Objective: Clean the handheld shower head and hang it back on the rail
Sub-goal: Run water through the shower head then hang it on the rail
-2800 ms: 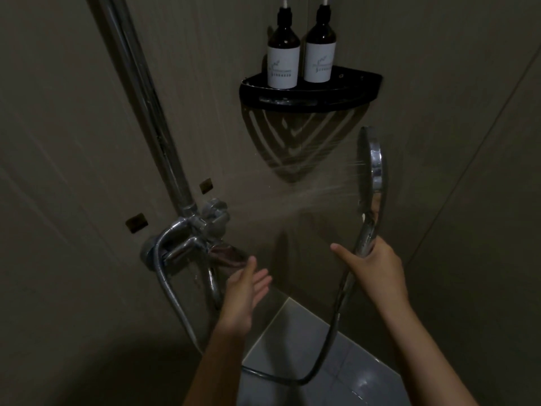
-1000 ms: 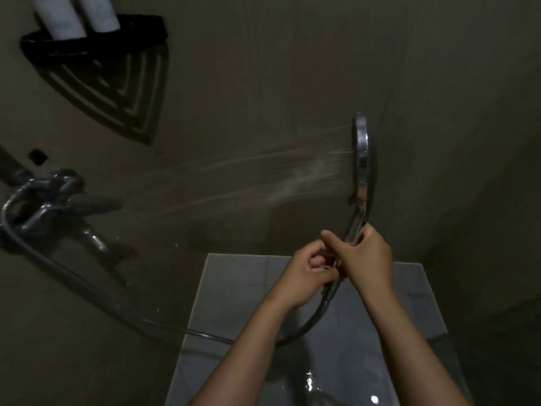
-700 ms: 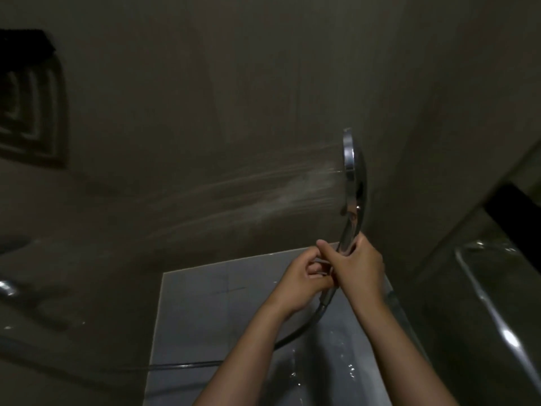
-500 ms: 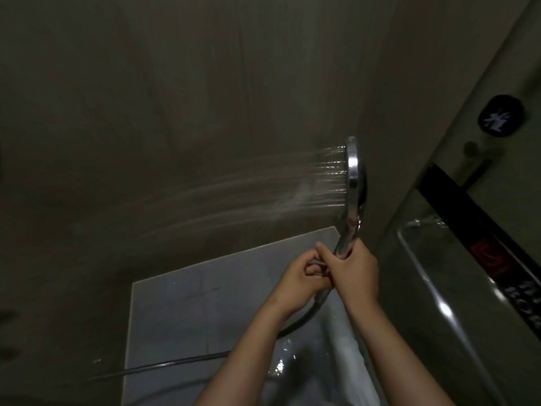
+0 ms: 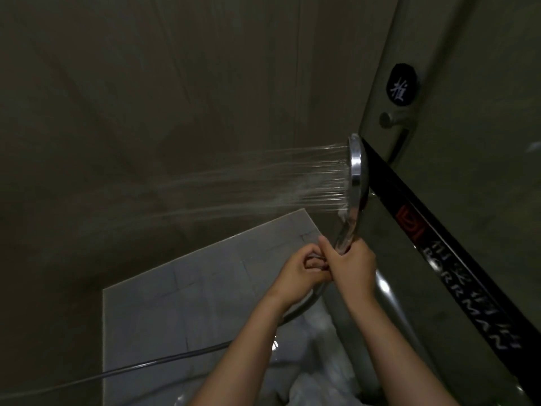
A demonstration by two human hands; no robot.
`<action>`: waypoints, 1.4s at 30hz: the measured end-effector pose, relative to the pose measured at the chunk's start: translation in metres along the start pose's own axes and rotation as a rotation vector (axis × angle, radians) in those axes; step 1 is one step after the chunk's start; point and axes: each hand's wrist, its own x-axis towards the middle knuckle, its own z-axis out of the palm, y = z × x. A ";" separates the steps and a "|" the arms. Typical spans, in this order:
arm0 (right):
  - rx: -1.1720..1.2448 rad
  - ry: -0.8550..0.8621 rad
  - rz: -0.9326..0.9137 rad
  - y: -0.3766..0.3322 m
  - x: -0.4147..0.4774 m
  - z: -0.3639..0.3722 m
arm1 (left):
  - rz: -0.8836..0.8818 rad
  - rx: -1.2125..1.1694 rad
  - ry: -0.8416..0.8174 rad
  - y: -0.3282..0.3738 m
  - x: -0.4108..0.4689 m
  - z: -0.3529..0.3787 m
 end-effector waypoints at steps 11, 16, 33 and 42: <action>0.005 -0.142 -0.124 -0.030 -0.003 0.028 | -0.005 -0.035 0.178 0.003 -0.012 -0.031; 0.030 -0.231 -0.182 -0.057 -0.014 0.056 | -0.004 -0.079 0.252 0.007 -0.026 -0.066; -0.067 -0.610 -0.593 -0.181 -0.098 0.229 | 0.077 -0.216 0.713 -0.001 -0.113 -0.254; -0.095 -0.934 -0.769 -0.230 -0.208 0.318 | 0.096 -0.228 1.042 -0.031 -0.216 -0.333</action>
